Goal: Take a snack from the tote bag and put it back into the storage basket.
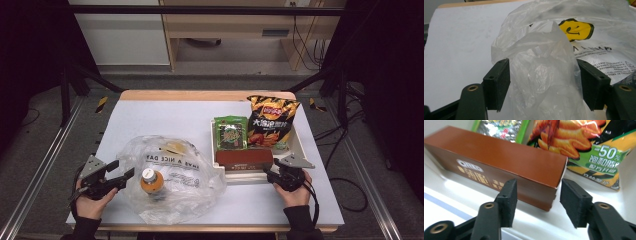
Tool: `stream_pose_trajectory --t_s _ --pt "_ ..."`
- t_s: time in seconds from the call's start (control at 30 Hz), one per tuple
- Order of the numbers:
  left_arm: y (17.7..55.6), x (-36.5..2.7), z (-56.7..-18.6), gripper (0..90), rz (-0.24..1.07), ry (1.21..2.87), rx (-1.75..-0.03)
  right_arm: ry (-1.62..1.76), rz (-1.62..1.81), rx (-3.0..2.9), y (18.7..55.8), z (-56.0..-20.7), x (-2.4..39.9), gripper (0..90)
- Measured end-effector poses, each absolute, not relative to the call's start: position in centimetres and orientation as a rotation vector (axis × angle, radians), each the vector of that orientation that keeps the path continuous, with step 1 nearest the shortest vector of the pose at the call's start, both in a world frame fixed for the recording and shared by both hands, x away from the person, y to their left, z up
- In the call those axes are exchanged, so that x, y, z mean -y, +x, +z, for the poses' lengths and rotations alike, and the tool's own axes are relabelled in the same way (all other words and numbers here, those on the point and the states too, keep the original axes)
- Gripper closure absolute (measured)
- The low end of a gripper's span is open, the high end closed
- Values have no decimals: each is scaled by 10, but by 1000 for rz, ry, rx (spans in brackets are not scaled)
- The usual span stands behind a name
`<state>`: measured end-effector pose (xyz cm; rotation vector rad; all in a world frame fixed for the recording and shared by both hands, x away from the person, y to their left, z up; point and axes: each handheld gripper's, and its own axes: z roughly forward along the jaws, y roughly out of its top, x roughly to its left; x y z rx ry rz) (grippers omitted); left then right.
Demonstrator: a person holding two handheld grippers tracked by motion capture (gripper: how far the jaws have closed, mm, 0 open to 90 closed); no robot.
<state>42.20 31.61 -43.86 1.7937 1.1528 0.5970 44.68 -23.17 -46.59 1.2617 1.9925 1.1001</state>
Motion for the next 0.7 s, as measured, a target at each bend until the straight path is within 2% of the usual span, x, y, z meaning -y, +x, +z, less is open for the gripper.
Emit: stream_pose_trajectory --t_s 0.23,0.7 --pt "416 -317 -426 310 613 1749 -1121 1242 1170 -1950 438 -452 229 416" --pt "400 -312 -397 310 627 1665 -1042 1181 1305 -1898 429 -426 214 382"
